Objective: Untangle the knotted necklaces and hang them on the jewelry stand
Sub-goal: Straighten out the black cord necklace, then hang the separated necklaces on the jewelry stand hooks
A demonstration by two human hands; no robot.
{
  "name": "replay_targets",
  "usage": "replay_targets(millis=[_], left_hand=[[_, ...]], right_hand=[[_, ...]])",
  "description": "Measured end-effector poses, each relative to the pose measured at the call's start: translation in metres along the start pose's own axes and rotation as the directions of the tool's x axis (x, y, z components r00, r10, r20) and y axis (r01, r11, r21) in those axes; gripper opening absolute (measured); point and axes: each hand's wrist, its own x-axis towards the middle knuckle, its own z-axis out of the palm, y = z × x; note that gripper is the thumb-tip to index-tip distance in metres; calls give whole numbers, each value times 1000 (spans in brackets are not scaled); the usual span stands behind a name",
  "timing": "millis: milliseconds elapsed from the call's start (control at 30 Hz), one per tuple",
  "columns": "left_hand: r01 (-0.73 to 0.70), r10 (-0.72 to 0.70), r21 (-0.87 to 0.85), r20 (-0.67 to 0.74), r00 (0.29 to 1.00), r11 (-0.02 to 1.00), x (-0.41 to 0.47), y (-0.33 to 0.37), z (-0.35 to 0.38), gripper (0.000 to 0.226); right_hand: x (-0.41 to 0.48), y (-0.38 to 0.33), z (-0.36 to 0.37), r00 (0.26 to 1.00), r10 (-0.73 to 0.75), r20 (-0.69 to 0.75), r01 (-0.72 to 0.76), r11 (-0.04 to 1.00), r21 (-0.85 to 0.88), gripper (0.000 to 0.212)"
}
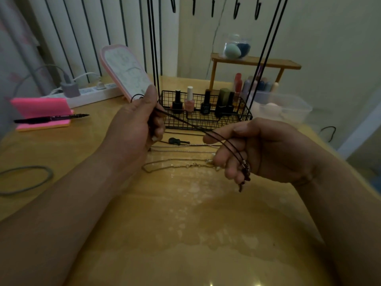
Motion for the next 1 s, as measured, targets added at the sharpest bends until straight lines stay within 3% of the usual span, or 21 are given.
replay_targets(millis=[167,267,433,567,767,1000], left_hand=[[8,-8,12,12,1000,1000,-1,-1,1,44],[18,-23,47,120,992,999,-2,-3,3,45],[-17,-35,178,283,958,984,-11,-8,10,33],[-84,26,257,222,975,963,-16,-4,19,23],[9,-4,-30,174,985,1000,-21,20,16,22],[55,-44,-92,119,992,994,-26,33,-13,34]], right_hand=[[1,1,-2,1000,-5,0,5,1000,-1,49],[1,2,0,999,-23,-41,20,997,-74,50],[9,11,3,980,0,-197,-48,970,-238,40],[13,19,6,930,-32,-367,-86,950,-300,26],[3,18,1,910,-45,-412,-60,969,-238,25],[-1,21,-16,886,3,-464,-98,979,-181,27]])
